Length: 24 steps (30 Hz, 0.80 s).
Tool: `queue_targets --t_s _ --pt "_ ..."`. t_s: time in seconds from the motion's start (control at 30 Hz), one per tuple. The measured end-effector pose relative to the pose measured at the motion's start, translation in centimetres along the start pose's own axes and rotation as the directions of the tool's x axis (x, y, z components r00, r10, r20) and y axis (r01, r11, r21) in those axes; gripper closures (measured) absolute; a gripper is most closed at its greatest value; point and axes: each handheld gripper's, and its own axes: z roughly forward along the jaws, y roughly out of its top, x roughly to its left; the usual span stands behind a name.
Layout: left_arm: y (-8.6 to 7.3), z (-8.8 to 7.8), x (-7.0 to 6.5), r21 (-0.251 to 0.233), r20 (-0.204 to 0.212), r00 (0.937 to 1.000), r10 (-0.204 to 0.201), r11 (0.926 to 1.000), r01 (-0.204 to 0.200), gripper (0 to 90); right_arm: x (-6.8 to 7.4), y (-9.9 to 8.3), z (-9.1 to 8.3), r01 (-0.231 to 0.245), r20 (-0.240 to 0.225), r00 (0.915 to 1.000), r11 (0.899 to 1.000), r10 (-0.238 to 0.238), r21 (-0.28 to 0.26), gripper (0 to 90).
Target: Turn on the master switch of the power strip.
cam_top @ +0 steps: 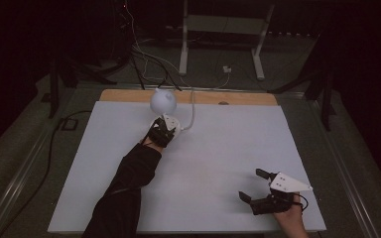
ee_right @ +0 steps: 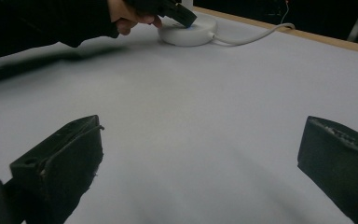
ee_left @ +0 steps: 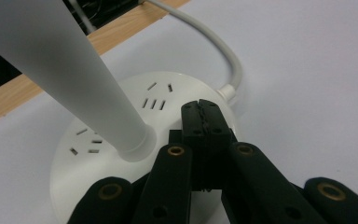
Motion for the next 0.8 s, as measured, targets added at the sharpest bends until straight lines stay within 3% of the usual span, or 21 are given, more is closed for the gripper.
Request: queue_targets --t_s 0.23,0.33,0.37,0.57,0.67,0.73,0.8 --pt "0.2 0.2 -0.2 0.014 -0.009 0.9996 0.026 0.9996 -0.026 90.0 0.0 0.0 0.0 0.003 -0.002 1.0 1.0 -0.003 0.002 0.0" --pt "0.4 0.3 -0.4 0.036 -0.019 0.999 0.041 0.9985 -0.041 90.0 0.0 0.0 0.0 0.003 -0.001 1.0 1.0 -0.003 0.001 0.0" --pt "0.6 0.3 -0.4 0.049 -0.017 0.9978 0.064 0.9968 -0.063 90.0 0.0 0.0 0.0 0.003 -0.001 1.0 1.0 -0.003 0.003 0.0" --pt "1.0 0.3 -0.4 0.078 -0.019 0.9962 0.085 0.9935 -0.083 90.0 0.0 0.0 0.1 0.001 -0.003 1.0 1.0 -0.001 0.004 0.0" --pt "1.1 0.2 -0.5 0.043 -0.019 0.9972 0.072 0.9965 -0.071 90.0 0.0 0.0 0.1 -0.002 -0.001 1.0 1.0 0.002 0.002 0.0" --pt "1.1 0.1 -0.4 0.031 0.011 0.9983 0.057 0.9979 -0.058 90.0 -0.1 -0.1 0.1 -0.003 0.002 1.0 1.0 0.003 0.002 0.0" --pt "1.0 0.0 -0.4 0.028 0.004 0.998 0.063 0.9976 -0.063 90.0 -0.1 -0.1 0.0 -0.003 0.001 1.0 1.0 0.003 0.0 0.0"
